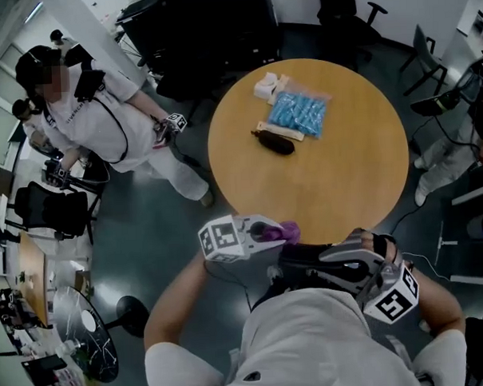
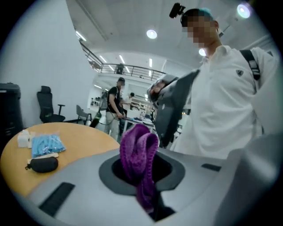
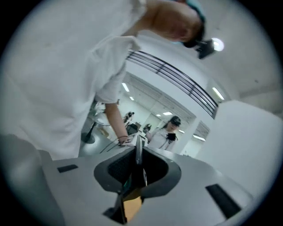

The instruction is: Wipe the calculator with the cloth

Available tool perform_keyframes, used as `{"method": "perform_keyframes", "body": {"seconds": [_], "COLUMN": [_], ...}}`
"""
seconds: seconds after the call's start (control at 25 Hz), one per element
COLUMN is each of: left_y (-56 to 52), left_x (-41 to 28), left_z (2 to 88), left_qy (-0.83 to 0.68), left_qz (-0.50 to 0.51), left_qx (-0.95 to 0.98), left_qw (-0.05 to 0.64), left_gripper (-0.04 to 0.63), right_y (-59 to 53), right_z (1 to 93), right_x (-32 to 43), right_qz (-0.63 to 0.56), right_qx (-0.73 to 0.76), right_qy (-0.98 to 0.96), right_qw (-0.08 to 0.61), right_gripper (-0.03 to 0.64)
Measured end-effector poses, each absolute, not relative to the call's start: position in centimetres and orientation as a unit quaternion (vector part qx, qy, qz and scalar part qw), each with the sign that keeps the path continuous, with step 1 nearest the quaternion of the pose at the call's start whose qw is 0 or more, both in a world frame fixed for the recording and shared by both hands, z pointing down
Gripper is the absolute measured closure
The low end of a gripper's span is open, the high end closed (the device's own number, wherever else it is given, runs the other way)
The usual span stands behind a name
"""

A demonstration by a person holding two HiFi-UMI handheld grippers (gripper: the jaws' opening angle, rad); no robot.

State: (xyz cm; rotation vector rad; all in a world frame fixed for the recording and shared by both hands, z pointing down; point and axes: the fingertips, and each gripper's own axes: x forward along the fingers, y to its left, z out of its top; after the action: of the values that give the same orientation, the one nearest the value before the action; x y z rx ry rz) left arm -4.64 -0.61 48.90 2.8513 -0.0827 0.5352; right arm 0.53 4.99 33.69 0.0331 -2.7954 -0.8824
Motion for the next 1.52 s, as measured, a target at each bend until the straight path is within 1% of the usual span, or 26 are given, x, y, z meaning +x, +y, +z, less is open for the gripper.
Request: {"method": "perform_keyframes", "body": {"seconds": [0.08, 0.16, 0.24, 0.4, 0.52, 0.68, 0.76, 0.92, 1.16, 1.24, 1.28, 1.32, 1.36, 1.52], "left_y": [-1.6, -2.1, -1.9, -1.1, -0.5, 0.8, 1.4, 2.2, 3.2, 3.3, 3.3, 3.3, 3.4, 3.6], "left_x": [-5.1, -5.1, -4.7, -3.2, -1.9, -0.4, -0.1, -0.5, -1.5, -1.4, -1.4, -1.4, -1.4, -1.3], "left_z": [48.2, 47.7, 47.3, 46.1, 44.9, 43.5, 43.7, 44.8, 45.4, 45.7, 45.8, 45.9, 45.8, 45.7], "left_qy": [-0.067, -0.088, -0.100, -0.114, -0.122, -0.127, -0.123, -0.137, -0.164, -0.168, -0.171, -0.173, -0.175, -0.177], "left_qz": [0.144, 0.117, 0.096, 0.065, 0.049, 0.036, 0.043, 0.056, 0.060, 0.061, 0.061, 0.061, 0.060, 0.055], "left_qx": [0.979, 0.981, 0.982, 0.983, 0.980, 0.976, 0.974, 0.966, 0.957, 0.956, 0.955, 0.955, 0.955, 0.956], "left_qw": [0.126, 0.128, 0.127, 0.132, 0.149, 0.175, 0.185, 0.211, 0.233, 0.233, 0.233, 0.233, 0.232, 0.228], "left_gripper": [0.545, 0.545, 0.545, 0.545, 0.545, 0.545, 0.545, 0.545, 0.545, 0.545, 0.545, 0.545, 0.545, 0.545], "right_y": [-0.1, -6.1, -11.6, -18.9, -21.0, -22.4, -23.4, -24.4, -25.5, -25.8, -25.9, -26.0, -26.2, -27.3], "right_z": [35.2, 38.7, 43.2, 55.2, 62.8, 70.4, 72.7, 75.1, 77.4, 78.2, 78.5, 78.6, 78.7, 77.3], "right_x": [2.1, 4.3, 6.4, 10.9, 12.2, 13.3, 13.5, 14.1, 14.0, 14.0, 14.0, 13.9, 13.8, 14.4], "right_qz": [-0.205, -0.066, 0.056, 0.212, 0.298, 0.344, 0.366, 0.405, 0.392, 0.392, 0.394, 0.395, 0.394, 0.384], "right_qx": [0.067, 0.143, 0.216, 0.329, 0.355, 0.355, 0.339, 0.308, 0.279, 0.273, 0.269, 0.265, 0.262, 0.269], "right_qy": [-0.972, -0.984, -0.973, -0.918, -0.884, -0.863, -0.861, -0.857, -0.866, -0.865, -0.863, -0.862, -0.862, -0.865], "right_qw": [0.094, 0.083, 0.057, 0.060, 0.065, 0.102, 0.103, 0.086, 0.135, 0.156, 0.166, 0.174, 0.181, 0.177], "right_gripper": [0.560, 0.560, 0.560, 0.560, 0.561, 0.561, 0.560, 0.560, 0.557, 0.538, 0.508, 0.462, 0.434, 0.425]}}
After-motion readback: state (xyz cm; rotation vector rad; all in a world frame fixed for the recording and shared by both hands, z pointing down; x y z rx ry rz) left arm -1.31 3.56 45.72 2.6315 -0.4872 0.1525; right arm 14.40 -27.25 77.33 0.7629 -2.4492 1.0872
